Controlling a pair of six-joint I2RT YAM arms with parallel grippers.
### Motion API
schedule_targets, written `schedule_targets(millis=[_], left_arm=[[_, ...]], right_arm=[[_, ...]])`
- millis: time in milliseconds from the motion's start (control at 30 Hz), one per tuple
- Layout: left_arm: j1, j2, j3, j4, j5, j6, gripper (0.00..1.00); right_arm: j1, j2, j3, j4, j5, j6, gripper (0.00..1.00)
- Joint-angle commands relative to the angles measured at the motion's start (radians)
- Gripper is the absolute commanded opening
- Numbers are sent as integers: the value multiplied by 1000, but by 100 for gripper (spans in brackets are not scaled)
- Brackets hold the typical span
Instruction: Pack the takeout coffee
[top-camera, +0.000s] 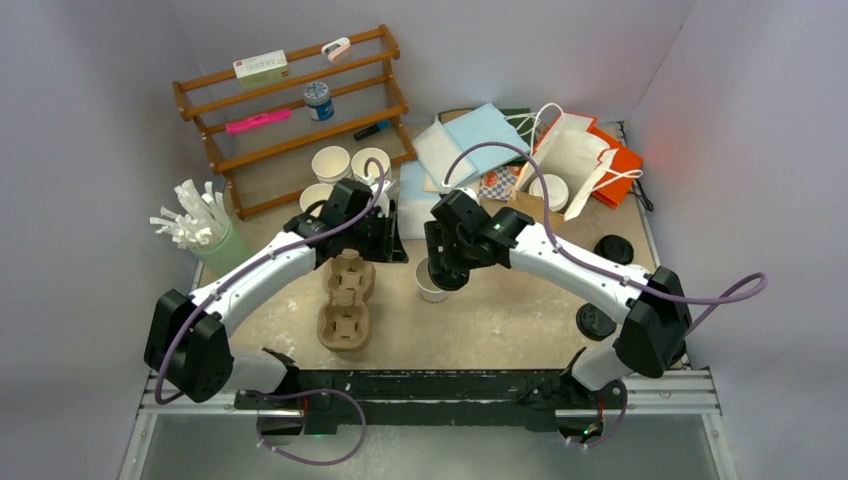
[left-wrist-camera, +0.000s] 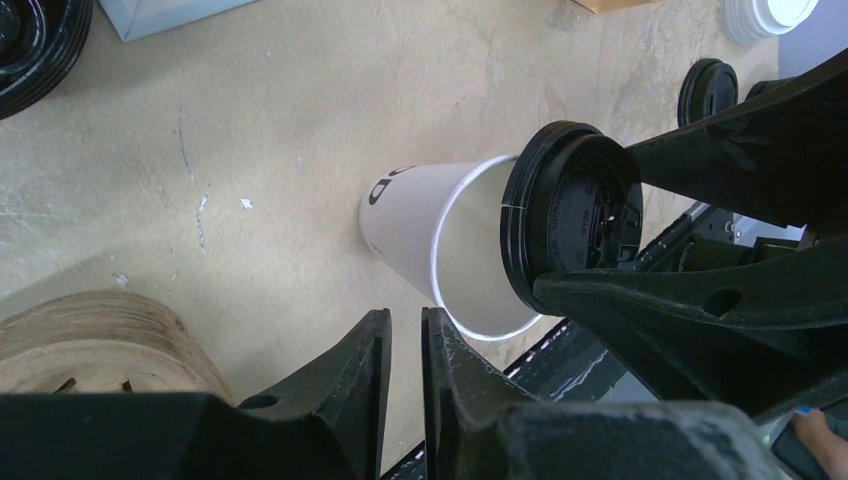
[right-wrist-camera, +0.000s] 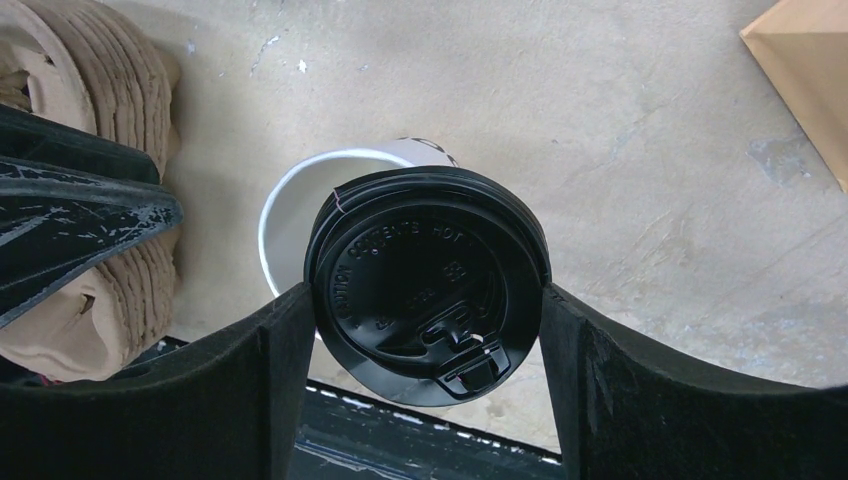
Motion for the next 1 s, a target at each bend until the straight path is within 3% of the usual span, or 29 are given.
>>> schedule_targets(millis=[0, 300, 967], left_arm=[[14, -16, -25, 53, 46, -43, 18], [15, 36, -50, 82, 93, -50, 9], [14, 130, -48, 114, 167, -43, 7]], right_arm=[[2, 2, 31, 24, -28, -23, 76], [11, 29, 54, 18, -25, -46, 76], [69, 80, 73, 11, 3, -62, 80]])
